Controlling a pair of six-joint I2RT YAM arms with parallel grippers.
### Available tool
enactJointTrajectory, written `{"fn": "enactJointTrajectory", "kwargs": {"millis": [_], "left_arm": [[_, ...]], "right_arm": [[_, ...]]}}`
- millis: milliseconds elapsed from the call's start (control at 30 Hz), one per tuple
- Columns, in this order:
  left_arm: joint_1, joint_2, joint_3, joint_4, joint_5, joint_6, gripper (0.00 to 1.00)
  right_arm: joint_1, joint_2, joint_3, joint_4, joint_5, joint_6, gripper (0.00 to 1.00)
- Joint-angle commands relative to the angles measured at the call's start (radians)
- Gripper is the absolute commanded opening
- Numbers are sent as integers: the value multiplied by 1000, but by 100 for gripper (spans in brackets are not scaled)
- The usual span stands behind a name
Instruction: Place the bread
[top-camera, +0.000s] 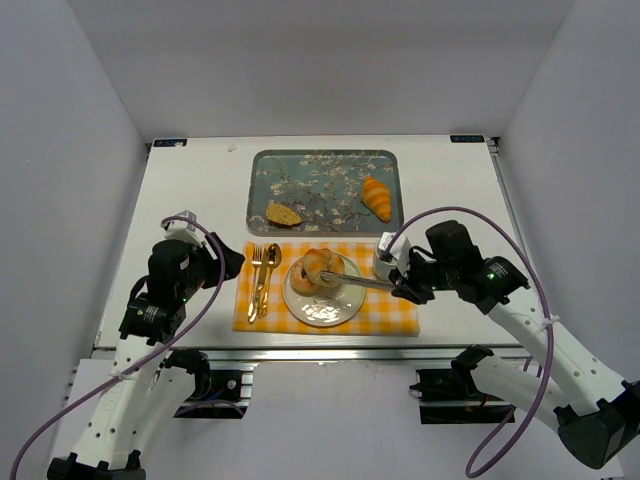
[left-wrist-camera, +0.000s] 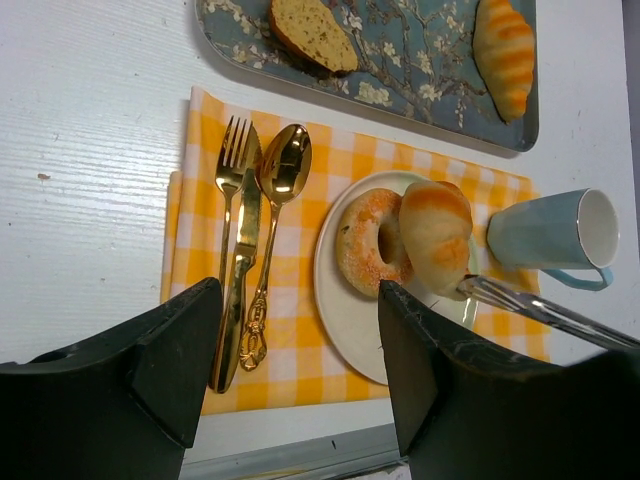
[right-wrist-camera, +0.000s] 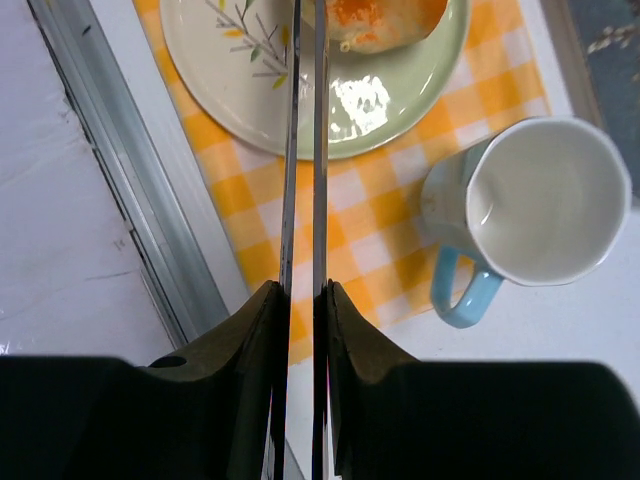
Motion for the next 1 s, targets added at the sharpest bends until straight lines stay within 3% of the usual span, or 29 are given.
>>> {"fn": "enactJointTrajectory", "kwargs": {"millis": [0, 133, 333, 767, 967], "left_arm": [[1, 6, 3, 28, 19, -3, 73], [-1, 7, 10, 20, 13, -2, 73], [-1, -10, -7, 16, 13, -8, 73], [1, 1, -8, 26, 14, -5, 73], [-1, 3, -10, 39, 25, -8, 73]], "right_arm": [[-4, -12, -17, 19, -5, -15, 0], [-2, -9, -34, 11, -8, -30, 28], [-4, -43, -25, 13, -25, -36, 47], [-4, -169, 12, 49, -49, -32, 38], [-4, -108, 90, 204, 87, 152, 32]]}}
